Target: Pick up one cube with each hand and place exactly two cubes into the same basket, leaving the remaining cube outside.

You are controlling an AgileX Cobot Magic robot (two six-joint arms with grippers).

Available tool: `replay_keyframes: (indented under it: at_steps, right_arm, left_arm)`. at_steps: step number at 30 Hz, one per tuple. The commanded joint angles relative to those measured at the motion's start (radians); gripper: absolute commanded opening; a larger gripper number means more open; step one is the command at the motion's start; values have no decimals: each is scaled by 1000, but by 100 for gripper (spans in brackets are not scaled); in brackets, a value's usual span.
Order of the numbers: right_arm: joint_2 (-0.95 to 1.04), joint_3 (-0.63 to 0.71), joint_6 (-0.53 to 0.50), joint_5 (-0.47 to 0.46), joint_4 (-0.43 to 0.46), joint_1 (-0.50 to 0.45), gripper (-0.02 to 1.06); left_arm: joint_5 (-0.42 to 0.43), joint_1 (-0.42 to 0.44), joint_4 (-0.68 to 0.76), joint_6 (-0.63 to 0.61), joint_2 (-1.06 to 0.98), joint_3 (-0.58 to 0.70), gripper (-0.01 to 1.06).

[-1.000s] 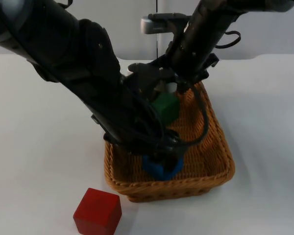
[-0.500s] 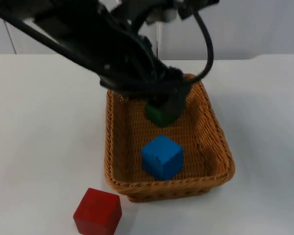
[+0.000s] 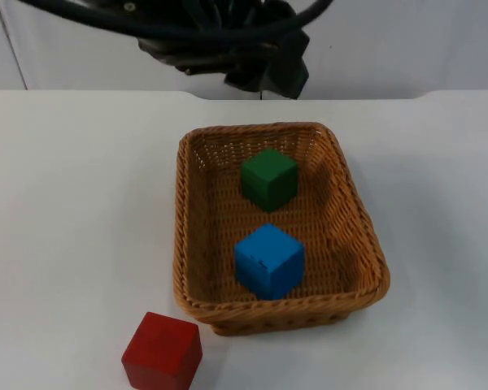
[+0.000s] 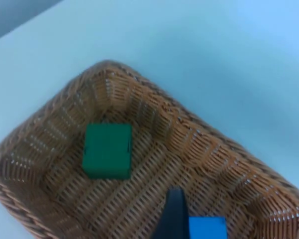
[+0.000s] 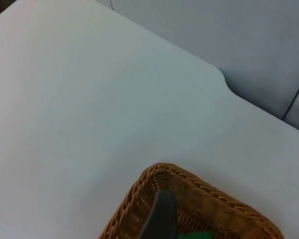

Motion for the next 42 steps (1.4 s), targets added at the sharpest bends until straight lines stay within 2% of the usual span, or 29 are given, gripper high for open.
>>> replay_keyframes:
  at_steps: [1, 9, 15, 19, 26, 31, 32, 35, 37, 42]
  right_arm:
    - [-30, -7, -7, 22, 1, 5, 71]
    - [-85, -1, -7, 84, 9, 5, 71]
    - [-143, 78, -10, 63, 9, 5, 71]
    - [-214, 205, -13, 7, 9, 5, 71]
    - [-316, 382, -33, -58, 11, 5, 71]
    - [-451, 605, -47, -196, 11, 5, 71]
    - [-451, 605, -47, -196, 11, 5, 71]
    - [-541, 731, -47, -259, 11, 5, 71]
    - [-603, 810, -47, -279, 11, 5, 71]
    - [-694, 915, -47, -289, 11, 5, 71]
  left_arm:
    - [2, 2, 7, -4, -19, -5, 69]
    - [7, 2, 11, -4, -82, -5, 69]
    - [42, 2, 11, -4, -139, -5, 69]
    - [81, 2, 26, -4, -180, -5, 69]
    - [91, 2, 29, -11, -234, -5, 69]
    - [112, 2, 29, -11, -272, -3, 69]
    - [112, 2, 29, -11, -272, -3, 69]
    - [123, 2, 27, -34, -274, -3, 69]
    - [140, 2, 27, -38, -274, -3, 69]
    - [156, 2, 29, -34, -280, -3, 69]
